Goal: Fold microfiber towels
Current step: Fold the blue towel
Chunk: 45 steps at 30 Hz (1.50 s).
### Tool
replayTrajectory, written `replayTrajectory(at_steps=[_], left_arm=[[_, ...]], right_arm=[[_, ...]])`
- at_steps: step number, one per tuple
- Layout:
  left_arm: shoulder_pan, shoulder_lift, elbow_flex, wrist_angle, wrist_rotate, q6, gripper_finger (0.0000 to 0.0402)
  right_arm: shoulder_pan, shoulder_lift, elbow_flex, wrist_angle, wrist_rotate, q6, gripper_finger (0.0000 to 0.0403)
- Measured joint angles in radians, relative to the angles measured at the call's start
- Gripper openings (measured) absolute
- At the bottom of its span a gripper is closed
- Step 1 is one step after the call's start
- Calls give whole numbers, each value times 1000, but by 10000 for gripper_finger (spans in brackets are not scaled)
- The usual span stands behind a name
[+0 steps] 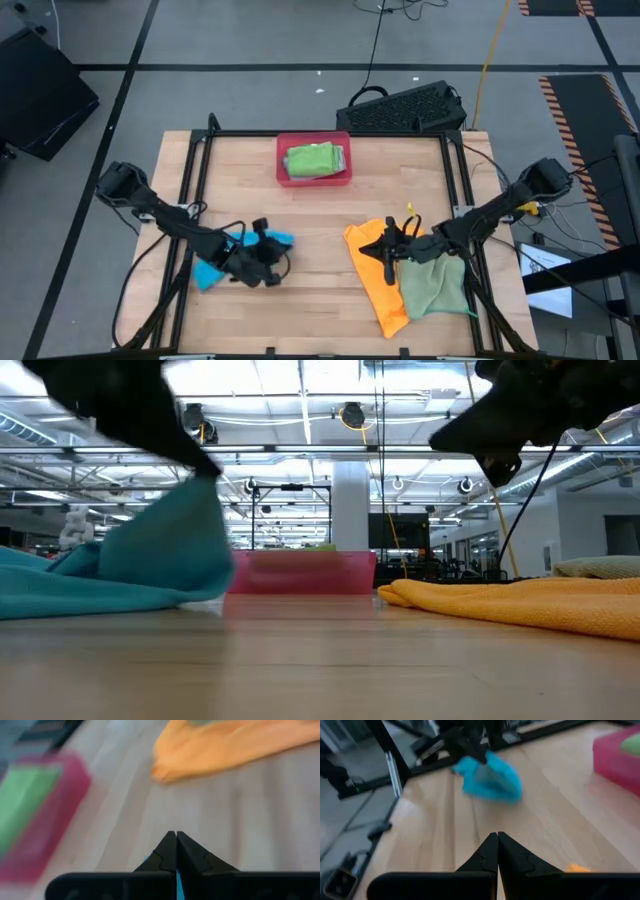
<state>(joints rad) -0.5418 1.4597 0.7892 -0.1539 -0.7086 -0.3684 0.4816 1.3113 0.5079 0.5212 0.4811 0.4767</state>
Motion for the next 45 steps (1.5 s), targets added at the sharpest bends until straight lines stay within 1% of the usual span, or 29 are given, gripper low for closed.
replayTrajectory(at_steps=[3,5,8,14,19,22,25,28,30,32,36,37,38,41,45], left_arm=[[-32,0,90,4,0,120,5],[-52,0,136,5,2,200,3],[-79,0,167,4,3,279,3],[-98,0,168,-21,-30,296,3],[-97,0,167,8,-53,314,4],[-87,0,167,39,-54,324,3],[-84,0,167,91,-55,360,6],[-90,0,167,142,-51,403,3],[-92,0,167,166,-48,422,4],[-97,0,167,172,-51,441,7],[-98,0,167,180,-51,465,7],[-98,0,167,181,-51,468,4],[-97,0,167,182,-51,468,3],[-96,0,167,183,-40,467,8],[-94,0,167,174,-19,429,26]], right_arm=[[7,100,1,172,41,6,0],[4,185,20,283,42,-12,3],[5,303,91,343,41,-52,24],[4,516,327,343,40,-116,101],[2,643,509,318,42,-193,168],[-10,679,580,239,43,-208,193],[-33,699,610,186,46,-194,202],[-51,701,607,144,45,-180,190],[-57,700,598,122,41,-169,167],[-58,701,588,114,28,-172,130],[-62,700,579,118,-14,-191,32],[-63,700,578,117,-15,-208,17],[-63,698,578,114,-13,-224,10],[-71,690,578,114,-10,-237,16],[-80,662,578,15,-9,-230,5]])
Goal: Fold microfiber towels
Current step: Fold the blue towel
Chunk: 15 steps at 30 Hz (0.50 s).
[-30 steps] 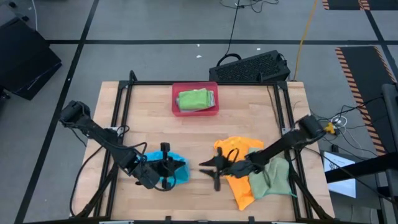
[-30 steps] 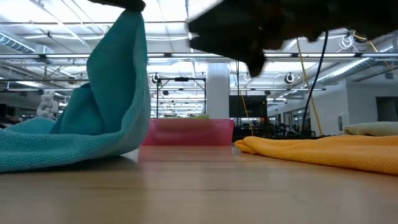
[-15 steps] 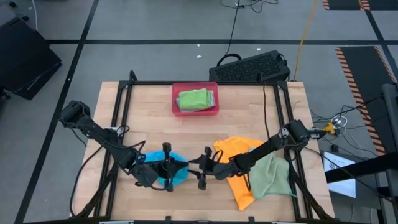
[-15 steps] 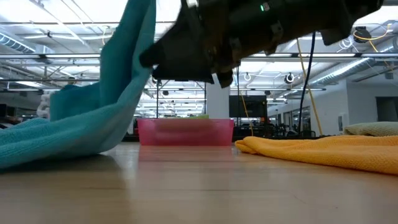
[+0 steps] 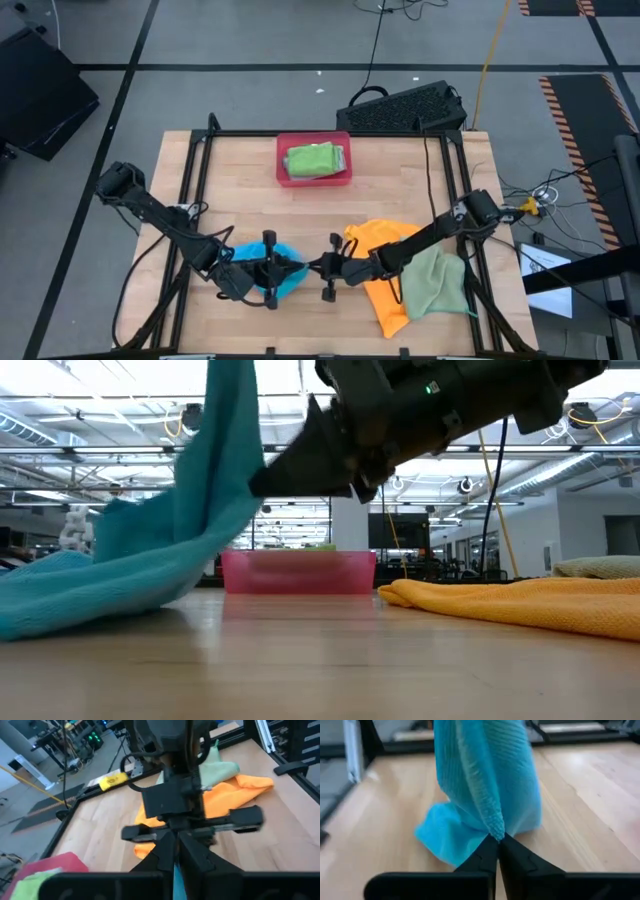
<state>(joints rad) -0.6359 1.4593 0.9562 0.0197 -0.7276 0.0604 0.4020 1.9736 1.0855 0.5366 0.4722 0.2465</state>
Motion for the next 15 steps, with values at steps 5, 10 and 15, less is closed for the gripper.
replayTrajectory(at_steps=[5,10,15], left_arm=[[13,8,-5,-75,27,-123,45],[25,42,-66,-101,34,-269,90],[27,79,-121,-99,0,-358,145]], right_arm=[[6,-65,0,-197,-1,50,5],[24,-108,0,-349,-1,109,2],[30,-113,0,-359,-2,135,3]])
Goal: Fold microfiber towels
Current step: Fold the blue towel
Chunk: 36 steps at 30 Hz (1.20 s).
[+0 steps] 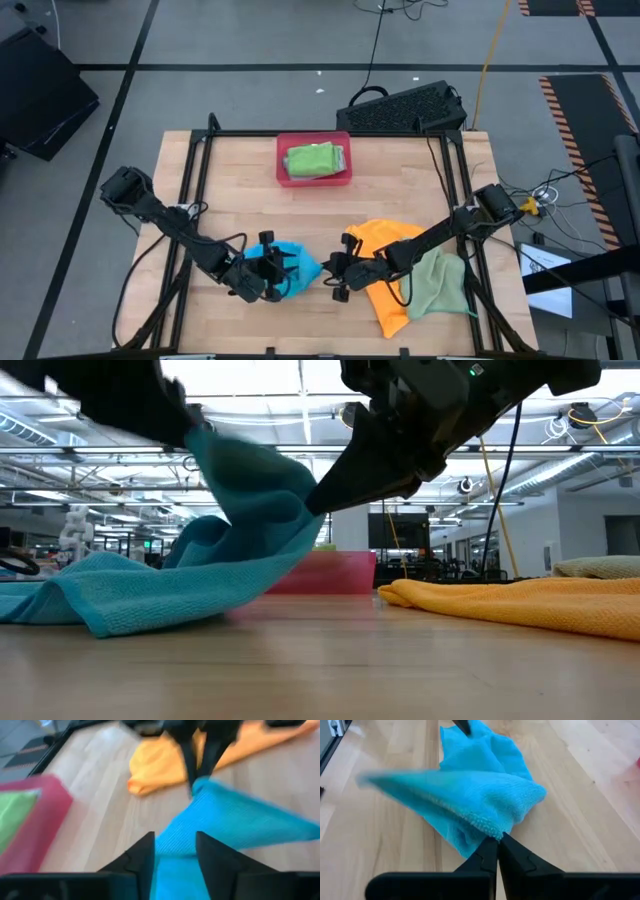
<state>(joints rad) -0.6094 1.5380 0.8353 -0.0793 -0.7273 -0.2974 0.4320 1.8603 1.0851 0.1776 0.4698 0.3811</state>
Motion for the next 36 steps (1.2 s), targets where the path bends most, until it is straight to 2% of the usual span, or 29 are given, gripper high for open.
replayTrajectory(at_steps=[4,8,14,17,21,25,31,34,36], left_arm=[[0,8,-22,3,-7,-63,174],[-20,8,-30,2,-6,-127,177],[-90,13,-29,94,-12,-121,170],[-130,54,-29,190,-26,-55,178],[-168,176,-28,389,-91,73,199],[-189,296,-2,550,-248,129,231],[-208,375,63,554,-267,50,266],[-207,408,96,552,-279,66,268],[-206,424,112,541,-334,95,269]], right_arm=[[0,0,0,-7,0,0,3],[0,0,0,-11,-2,-2,3],[-1,-8,0,-23,-3,-6,3],[-3,-26,0,-25,-7,-1,3],[-6,-52,0,-22,-39,4,3],[-19,-68,0,-17,-56,4,4],[-47,-71,0,-4,-56,15,4],[-62,-71,0,-3,-62,23,4],[-67,-71,0,1,-65,29,4]])
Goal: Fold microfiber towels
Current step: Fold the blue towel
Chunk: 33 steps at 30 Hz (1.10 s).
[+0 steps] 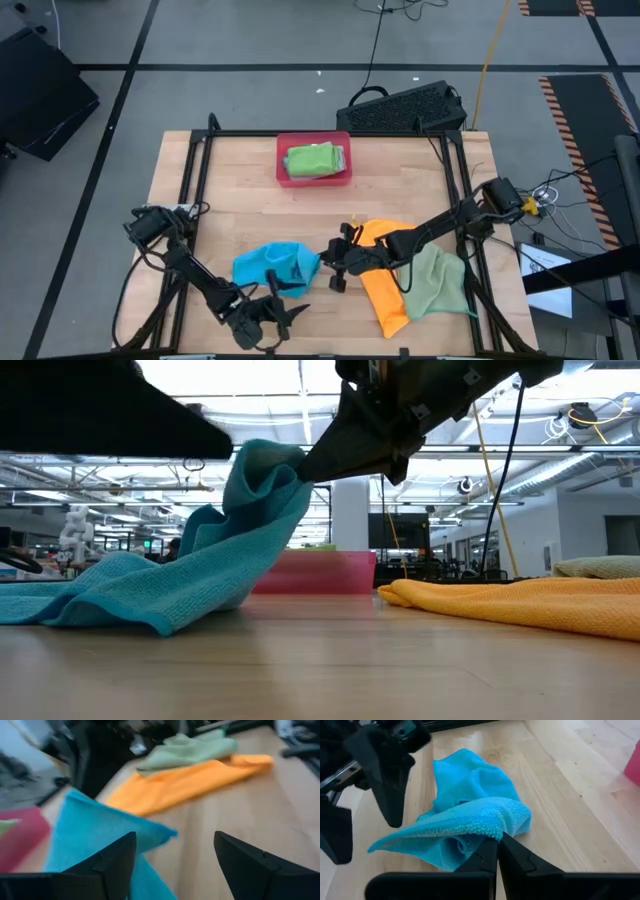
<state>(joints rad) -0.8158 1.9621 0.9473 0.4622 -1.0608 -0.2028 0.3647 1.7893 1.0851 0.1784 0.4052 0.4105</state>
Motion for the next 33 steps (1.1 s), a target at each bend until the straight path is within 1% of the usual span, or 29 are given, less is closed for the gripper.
replayTrajectory(at_steps=[3,5,8,10,13,14,15,17,18,19,20,21,24,28,31,33], left_arm=[[6,1,20,8,-88,11,269],[15,1,25,8,-125,11,269],[35,2,34,10,-107,1,269],[55,2,36,11,-69,-46,269],[87,2,36,-43,-22,-128,261],[92,-2,36,-61,-17,-133,247],[93,-10,35,-83,-32,-134,225],[88,-31,35,-120,-61,-139,158],[87,-48,36,-155,-62,-138,114],[84,-66,36,-207,-62,-143,71],[81,-86,36,-261,-61,-160,37],[80,-104,36,-309,-65,-182,21],[79,-176,34,-478,-64,-249,20],[74,-273,35,-628,-26,-291,7],[75,-325,35,-676,19,-301,6],[74,-339,35,-686,37,-285,8]], right_arm=[[-10,0,0,3,-18,12,4],[-11,0,0,5,-18,15,4],[-11,0,0,9,-18,15,4],[-11,0,0,12,-18,15,4],[-11,0,0,13,-18,15,4],[-11,0,0,12,-18,14,4],[-11,0,0,12,-18,13,4],[-5,0,0,12,-21,9,4],[-1,0,0,12,-27,0,4],[2,0,0,15,-43,-6,4],[4,0,0,21,-51,-9,4],[5,0,0,23,-65,-11,4],[9,0,0,27,-70,-11,4],[10,0,0,30,-71,-18,4],[10,0,0,37,-71,-29,4],[10,0,0,30,-71,-32,4]])
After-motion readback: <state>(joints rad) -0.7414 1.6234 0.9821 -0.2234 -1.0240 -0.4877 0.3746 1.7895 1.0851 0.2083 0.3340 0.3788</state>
